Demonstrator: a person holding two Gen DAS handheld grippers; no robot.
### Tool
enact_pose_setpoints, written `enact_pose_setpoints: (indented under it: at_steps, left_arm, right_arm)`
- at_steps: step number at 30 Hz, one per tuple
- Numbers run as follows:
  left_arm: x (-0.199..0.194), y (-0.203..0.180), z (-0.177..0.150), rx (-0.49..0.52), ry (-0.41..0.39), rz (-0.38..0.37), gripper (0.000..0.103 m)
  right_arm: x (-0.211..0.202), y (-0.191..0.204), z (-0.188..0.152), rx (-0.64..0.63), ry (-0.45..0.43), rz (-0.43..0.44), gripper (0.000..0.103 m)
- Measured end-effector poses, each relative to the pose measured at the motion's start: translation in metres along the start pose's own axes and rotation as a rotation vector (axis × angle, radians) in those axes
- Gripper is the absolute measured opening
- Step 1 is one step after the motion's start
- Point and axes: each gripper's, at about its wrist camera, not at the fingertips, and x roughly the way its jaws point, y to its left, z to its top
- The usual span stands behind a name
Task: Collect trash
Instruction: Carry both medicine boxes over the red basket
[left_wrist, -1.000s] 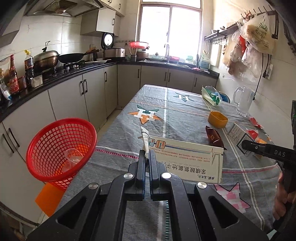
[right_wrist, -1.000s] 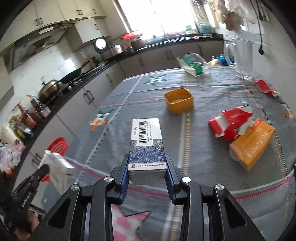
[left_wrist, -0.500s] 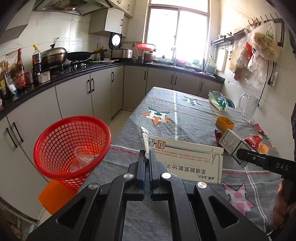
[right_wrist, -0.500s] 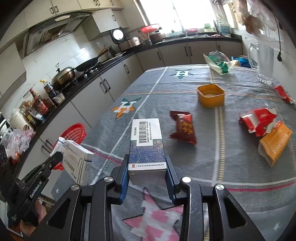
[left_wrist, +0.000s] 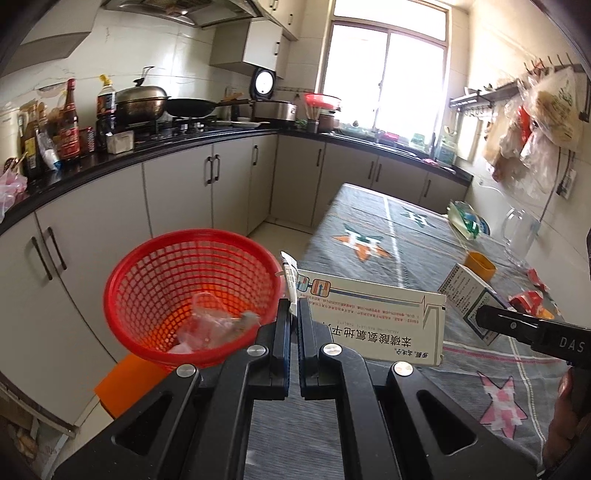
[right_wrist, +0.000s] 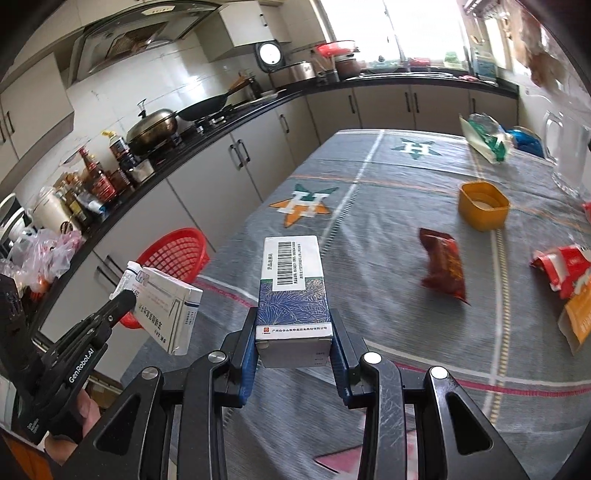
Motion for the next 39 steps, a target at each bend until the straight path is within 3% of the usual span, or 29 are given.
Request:
enact_pose_setpoints:
  at_steps: [20,39]
  left_arm:
    - [0.010,0.098,0.012,-0.135,-0.021,0.150,0.003]
    - [0.049,0.131,0.012,-0.117,0.027,0.234,0.003]
  right_arm:
    - [0.054,0.094,0.025,-0.133,0.054,0.105,0.038]
    - [0.121,0.142,0.046,-0.160,0.123,0.186,0.038]
